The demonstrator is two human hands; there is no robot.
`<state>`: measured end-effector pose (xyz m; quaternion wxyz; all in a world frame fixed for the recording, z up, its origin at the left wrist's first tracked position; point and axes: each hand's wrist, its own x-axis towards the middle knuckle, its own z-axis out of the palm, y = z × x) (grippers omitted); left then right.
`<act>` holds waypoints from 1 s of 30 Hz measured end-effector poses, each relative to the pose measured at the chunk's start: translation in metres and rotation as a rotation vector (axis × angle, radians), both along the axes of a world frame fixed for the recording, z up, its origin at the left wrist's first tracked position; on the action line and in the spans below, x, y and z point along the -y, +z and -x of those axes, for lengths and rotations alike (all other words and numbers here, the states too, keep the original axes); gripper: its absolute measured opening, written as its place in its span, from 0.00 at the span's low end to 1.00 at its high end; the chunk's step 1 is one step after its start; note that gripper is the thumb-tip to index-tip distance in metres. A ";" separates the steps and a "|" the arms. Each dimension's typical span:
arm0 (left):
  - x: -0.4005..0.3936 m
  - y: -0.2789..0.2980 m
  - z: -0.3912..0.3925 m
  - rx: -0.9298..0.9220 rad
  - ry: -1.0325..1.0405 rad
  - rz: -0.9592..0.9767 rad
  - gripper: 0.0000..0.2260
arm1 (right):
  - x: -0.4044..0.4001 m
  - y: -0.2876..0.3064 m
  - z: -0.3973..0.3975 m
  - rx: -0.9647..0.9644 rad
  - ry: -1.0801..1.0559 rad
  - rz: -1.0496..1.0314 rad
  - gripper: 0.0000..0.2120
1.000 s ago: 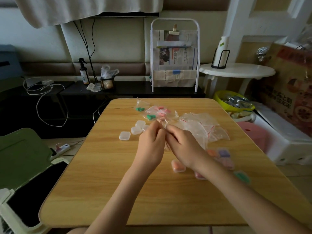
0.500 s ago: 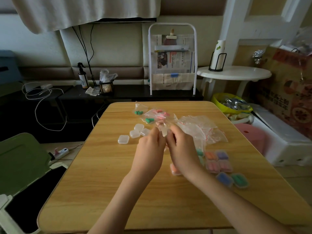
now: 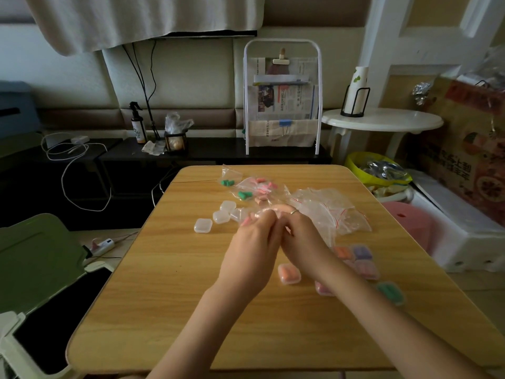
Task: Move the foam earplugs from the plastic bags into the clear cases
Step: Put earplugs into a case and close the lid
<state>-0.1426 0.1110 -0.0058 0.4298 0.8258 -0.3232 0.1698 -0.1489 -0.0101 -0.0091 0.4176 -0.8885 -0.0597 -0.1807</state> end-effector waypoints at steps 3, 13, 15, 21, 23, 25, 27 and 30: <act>-0.003 0.002 0.002 -0.060 -0.034 0.065 0.13 | 0.004 0.001 -0.001 -0.118 0.032 -0.234 0.15; -0.032 0.012 -0.019 -0.668 0.073 0.397 0.05 | 0.009 0.007 -0.001 -0.158 0.178 -0.429 0.17; -0.033 0.013 -0.018 -0.729 0.046 0.476 0.06 | 0.006 0.008 0.001 -0.161 0.192 -0.404 0.16; -0.036 0.015 -0.015 -0.802 0.011 0.641 0.04 | 0.004 0.002 0.000 -0.175 0.155 -0.288 0.15; -0.034 0.016 -0.015 -0.852 0.007 0.731 0.03 | 0.000 0.001 0.003 -0.163 0.118 -0.249 0.21; -0.032 0.016 -0.016 -0.894 -0.005 0.783 0.04 | -0.001 0.000 0.003 -0.124 0.099 -0.254 0.27; -0.030 0.014 -0.016 -0.906 -0.020 0.803 0.05 | -0.001 0.000 0.004 -0.087 0.061 -0.260 0.25; -0.027 0.012 -0.014 -0.920 -0.010 0.839 0.08 | -0.003 -0.003 0.004 -0.039 -0.007 -0.218 0.17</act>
